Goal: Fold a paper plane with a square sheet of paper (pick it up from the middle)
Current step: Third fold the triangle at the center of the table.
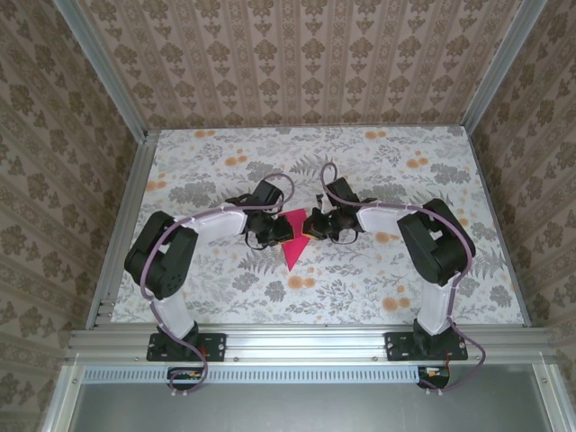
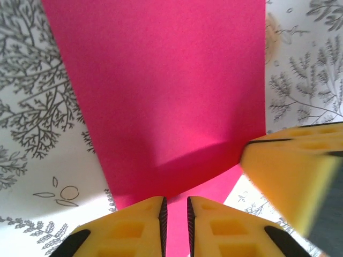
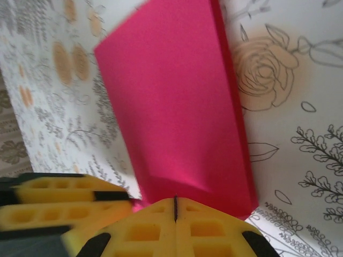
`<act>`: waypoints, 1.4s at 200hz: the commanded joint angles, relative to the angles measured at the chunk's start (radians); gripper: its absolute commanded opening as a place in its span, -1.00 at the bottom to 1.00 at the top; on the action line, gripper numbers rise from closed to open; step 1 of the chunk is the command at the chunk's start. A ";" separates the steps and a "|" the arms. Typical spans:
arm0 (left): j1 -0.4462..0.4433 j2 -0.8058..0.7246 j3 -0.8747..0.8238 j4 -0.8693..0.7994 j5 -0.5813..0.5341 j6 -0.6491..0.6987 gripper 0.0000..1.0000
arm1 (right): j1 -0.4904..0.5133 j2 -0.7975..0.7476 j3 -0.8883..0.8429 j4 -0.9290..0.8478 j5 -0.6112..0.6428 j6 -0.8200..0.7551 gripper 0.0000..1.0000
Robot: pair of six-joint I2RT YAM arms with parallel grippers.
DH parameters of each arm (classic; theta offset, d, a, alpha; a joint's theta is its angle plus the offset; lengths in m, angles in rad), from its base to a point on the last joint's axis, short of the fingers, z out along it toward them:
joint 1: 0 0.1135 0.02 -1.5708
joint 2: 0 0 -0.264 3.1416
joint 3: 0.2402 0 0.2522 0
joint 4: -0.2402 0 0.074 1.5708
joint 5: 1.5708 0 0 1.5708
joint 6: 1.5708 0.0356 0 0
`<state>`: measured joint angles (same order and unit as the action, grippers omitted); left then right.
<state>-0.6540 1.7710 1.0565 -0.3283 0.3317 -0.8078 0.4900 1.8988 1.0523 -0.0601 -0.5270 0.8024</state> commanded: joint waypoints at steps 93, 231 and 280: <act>-0.138 -0.290 -0.217 0.084 -0.105 -0.140 -0.47 | 0.070 -0.053 -0.116 0.049 0.136 0.186 -0.88; -0.173 -0.181 -0.321 0.098 -0.146 -0.214 -0.87 | 0.076 -0.123 -0.140 0.128 0.073 0.133 -0.85; -0.174 -0.181 -0.334 0.091 -0.155 -0.211 -0.90 | 0.090 -0.140 -0.181 0.180 0.030 0.095 -0.87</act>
<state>-0.8196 1.5768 0.7437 -0.1974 0.2039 -1.0031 0.5636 1.7805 0.9066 0.0826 -0.4500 0.9272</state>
